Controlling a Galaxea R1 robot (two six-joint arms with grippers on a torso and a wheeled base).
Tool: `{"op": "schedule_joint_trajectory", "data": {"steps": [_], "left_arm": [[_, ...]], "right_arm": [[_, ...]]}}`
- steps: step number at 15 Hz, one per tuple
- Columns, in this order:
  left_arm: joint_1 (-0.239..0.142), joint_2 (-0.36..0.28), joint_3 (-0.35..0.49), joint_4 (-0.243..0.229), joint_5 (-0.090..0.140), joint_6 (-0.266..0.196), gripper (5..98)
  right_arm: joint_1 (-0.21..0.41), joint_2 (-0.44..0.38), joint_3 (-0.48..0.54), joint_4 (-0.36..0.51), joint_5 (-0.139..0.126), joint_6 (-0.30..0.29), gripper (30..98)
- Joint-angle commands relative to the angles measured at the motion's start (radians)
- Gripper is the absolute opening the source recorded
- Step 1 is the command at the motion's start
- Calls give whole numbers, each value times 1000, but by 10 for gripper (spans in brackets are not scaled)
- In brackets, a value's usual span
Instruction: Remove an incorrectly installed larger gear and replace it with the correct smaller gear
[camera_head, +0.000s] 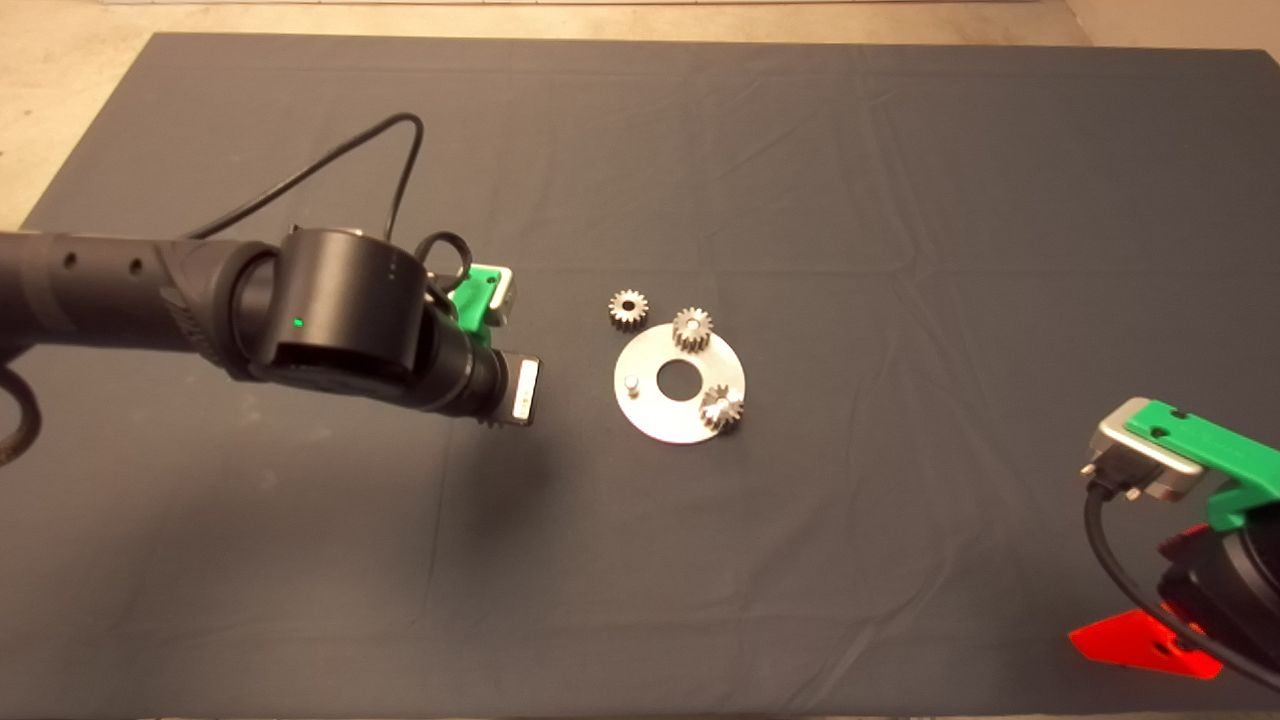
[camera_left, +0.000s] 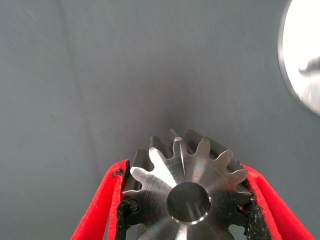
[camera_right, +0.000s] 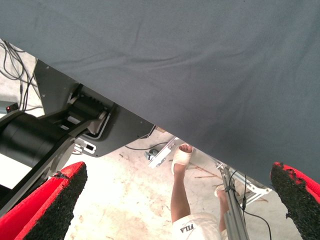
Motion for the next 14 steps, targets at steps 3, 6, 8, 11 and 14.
{"op": "schedule_joint_trajectory", "data": {"steps": [3,6,8,11,14], "left_arm": [[103,-32,49,115,137,-30,420],[109,-32,49,137,137,-35,420],[125,-30,46,154,137,-51,422],[163,-21,26,196,134,-68,422],[169,-19,23,217,136,-69,422]], "right_arm": [[11,-1,4,34,4,-3,968],[11,-2,4,34,4,-1,968],[11,-2,4,34,4,-1,968],[11,-1,4,34,4,-1,968],[11,-1,4,34,4,-1,968]]}}
